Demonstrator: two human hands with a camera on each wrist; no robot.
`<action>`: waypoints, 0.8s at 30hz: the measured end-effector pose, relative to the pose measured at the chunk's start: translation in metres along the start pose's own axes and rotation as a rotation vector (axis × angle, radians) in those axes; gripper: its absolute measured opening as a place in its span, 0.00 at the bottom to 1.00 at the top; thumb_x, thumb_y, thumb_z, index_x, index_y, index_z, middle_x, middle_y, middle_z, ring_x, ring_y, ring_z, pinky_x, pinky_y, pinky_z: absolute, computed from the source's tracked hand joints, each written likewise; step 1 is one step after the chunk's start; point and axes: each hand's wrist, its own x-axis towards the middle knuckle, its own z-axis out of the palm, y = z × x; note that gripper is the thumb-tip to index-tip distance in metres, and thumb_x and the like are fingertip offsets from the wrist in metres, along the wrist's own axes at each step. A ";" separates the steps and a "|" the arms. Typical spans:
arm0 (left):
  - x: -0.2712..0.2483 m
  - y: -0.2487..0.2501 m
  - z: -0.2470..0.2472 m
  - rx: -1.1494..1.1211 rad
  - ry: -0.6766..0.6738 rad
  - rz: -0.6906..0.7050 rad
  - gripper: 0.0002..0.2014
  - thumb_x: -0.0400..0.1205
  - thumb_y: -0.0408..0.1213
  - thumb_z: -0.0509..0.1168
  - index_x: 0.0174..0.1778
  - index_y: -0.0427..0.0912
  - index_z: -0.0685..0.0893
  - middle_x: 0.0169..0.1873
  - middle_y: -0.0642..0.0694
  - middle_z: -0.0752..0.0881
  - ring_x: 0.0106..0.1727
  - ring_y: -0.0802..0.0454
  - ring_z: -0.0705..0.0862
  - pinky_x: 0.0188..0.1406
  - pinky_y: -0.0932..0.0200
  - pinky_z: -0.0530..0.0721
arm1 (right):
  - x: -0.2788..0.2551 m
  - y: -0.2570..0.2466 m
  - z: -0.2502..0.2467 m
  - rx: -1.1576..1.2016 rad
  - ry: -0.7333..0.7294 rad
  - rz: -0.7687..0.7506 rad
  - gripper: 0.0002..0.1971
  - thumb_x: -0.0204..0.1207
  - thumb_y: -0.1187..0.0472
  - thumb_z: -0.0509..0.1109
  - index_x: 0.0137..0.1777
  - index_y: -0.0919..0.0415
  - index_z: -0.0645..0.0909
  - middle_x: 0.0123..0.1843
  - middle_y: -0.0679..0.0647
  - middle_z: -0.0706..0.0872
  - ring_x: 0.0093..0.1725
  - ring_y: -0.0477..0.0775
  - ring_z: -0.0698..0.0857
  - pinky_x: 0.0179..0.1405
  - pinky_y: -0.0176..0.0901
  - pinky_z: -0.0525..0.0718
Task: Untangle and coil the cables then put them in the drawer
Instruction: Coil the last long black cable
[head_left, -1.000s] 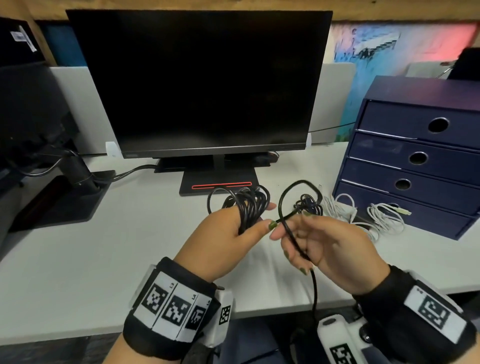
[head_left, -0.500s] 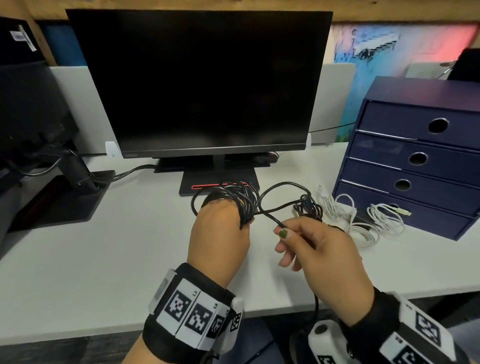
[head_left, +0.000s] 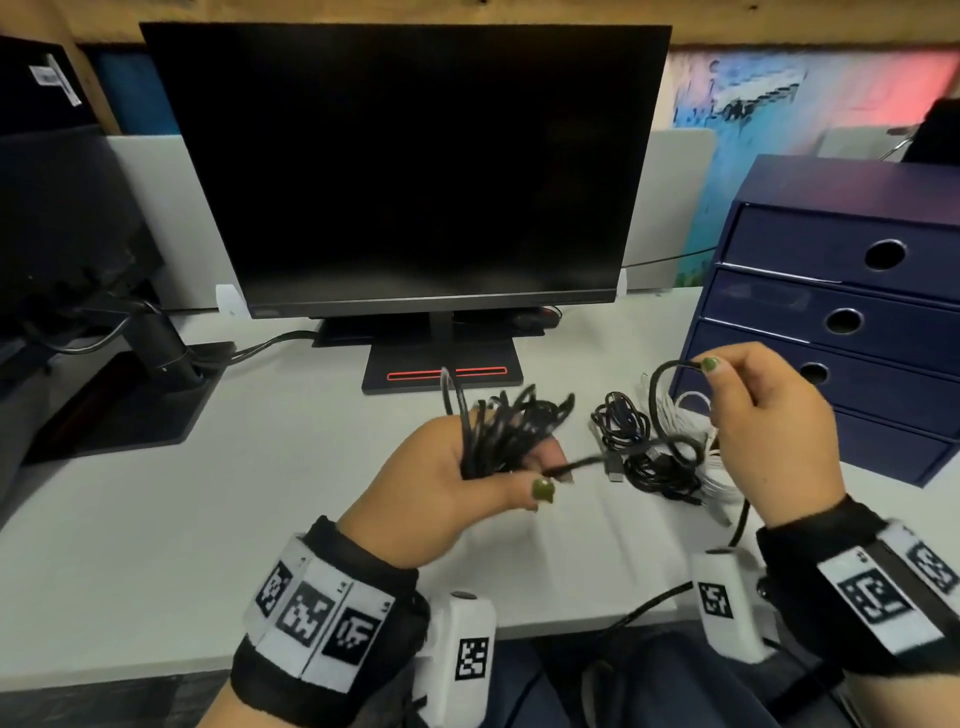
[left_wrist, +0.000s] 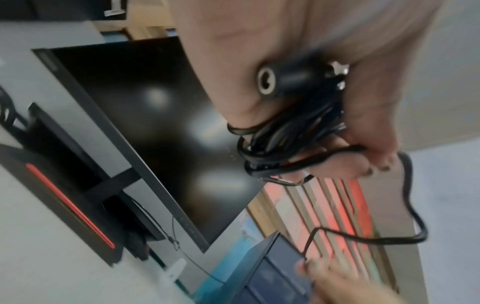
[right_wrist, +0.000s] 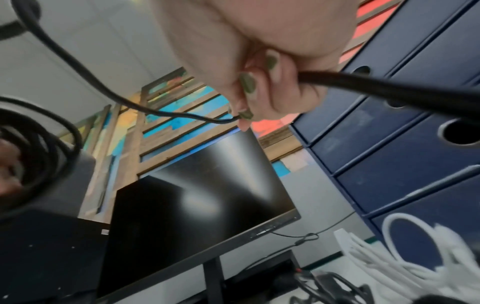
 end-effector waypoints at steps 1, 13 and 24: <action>-0.001 0.001 -0.002 -0.143 0.026 0.033 0.07 0.70 0.37 0.71 0.39 0.55 0.90 0.35 0.52 0.88 0.37 0.55 0.86 0.44 0.63 0.84 | 0.000 0.005 0.000 -0.023 -0.014 0.005 0.07 0.83 0.58 0.61 0.46 0.52 0.80 0.32 0.51 0.82 0.32 0.55 0.79 0.30 0.39 0.72; 0.013 0.007 0.014 -0.211 0.598 -0.201 0.21 0.82 0.43 0.62 0.21 0.42 0.75 0.17 0.45 0.75 0.21 0.49 0.76 0.26 0.58 0.74 | -0.039 -0.034 0.011 0.523 -0.470 -0.209 0.28 0.79 0.34 0.53 0.68 0.48 0.80 0.66 0.42 0.83 0.69 0.42 0.79 0.69 0.36 0.75; 0.011 0.006 0.025 -0.146 0.293 -0.199 0.23 0.82 0.42 0.66 0.20 0.41 0.74 0.14 0.44 0.69 0.18 0.47 0.70 0.30 0.56 0.78 | -0.039 -0.061 0.031 0.706 -0.314 0.079 0.11 0.84 0.64 0.59 0.44 0.59 0.82 0.38 0.50 0.89 0.42 0.46 0.87 0.44 0.35 0.83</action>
